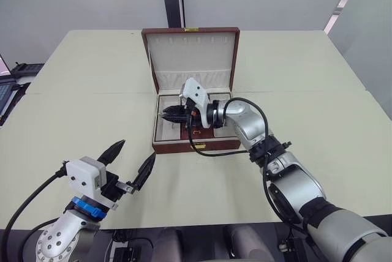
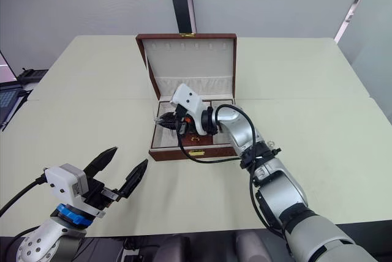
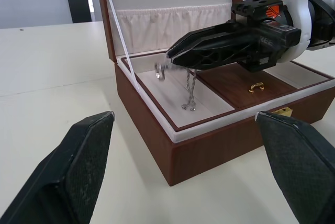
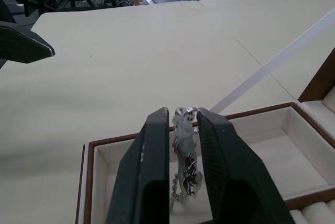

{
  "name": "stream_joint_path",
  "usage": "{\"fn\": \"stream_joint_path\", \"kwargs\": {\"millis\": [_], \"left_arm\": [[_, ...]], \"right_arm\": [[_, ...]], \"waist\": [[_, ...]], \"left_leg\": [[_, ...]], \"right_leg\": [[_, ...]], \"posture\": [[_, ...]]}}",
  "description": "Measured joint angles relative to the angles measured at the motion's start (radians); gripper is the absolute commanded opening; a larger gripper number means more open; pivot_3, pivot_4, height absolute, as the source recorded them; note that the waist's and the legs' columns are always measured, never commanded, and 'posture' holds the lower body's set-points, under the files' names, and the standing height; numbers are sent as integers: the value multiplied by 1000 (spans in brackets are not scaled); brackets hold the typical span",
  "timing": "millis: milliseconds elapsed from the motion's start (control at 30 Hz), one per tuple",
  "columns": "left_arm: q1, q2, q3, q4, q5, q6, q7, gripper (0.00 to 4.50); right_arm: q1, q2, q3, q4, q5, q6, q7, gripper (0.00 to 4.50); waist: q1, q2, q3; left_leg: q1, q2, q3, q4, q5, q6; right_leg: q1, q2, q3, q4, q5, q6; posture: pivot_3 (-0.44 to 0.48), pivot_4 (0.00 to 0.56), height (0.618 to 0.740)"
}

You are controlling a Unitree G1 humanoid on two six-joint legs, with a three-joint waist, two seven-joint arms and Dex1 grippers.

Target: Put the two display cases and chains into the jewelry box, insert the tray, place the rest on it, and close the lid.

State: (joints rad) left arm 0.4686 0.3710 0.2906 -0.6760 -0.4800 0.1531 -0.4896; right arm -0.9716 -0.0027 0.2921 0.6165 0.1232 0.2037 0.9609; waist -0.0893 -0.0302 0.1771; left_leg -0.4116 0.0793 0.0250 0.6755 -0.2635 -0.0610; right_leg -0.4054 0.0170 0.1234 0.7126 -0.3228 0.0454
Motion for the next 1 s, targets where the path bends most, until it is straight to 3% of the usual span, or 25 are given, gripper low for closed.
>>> {"fn": "stream_joint_path", "kwargs": {"millis": [300, 567, 1000], "left_arm": [[-22, 17, 2, 0, -7, 19, -2, 4500], [-75, 92, 18, 44, -32, 68, -38, 4500], [-263, 314, 137, 372, -73, 153, -213, 4500]], "right_arm": [[2, -19, -22, -8, 8, 3, 15, 4458], [75, -130, -77, -157, 59, 46, 67, 4458], [458, -547, -302, -496, 204, 131, 149, 4458]], "waist": [[0, 0, 0], [4, 0, 0], [6, -1, 1]], "left_leg": [[0, 0, 0, 0, 0, 0], [0, 0, -1, 0, 0, 0], [-1, -1, -1, 0, 0, 0]], "right_leg": [[0, 0, 0, 0, 0, 0], [0, 0, -1, 0, 0, 0], [0, 0, -1, -2, 0, 0]], "posture": [[0, 150, 740], [0, 150, 740], [0, 150, 740]]}}
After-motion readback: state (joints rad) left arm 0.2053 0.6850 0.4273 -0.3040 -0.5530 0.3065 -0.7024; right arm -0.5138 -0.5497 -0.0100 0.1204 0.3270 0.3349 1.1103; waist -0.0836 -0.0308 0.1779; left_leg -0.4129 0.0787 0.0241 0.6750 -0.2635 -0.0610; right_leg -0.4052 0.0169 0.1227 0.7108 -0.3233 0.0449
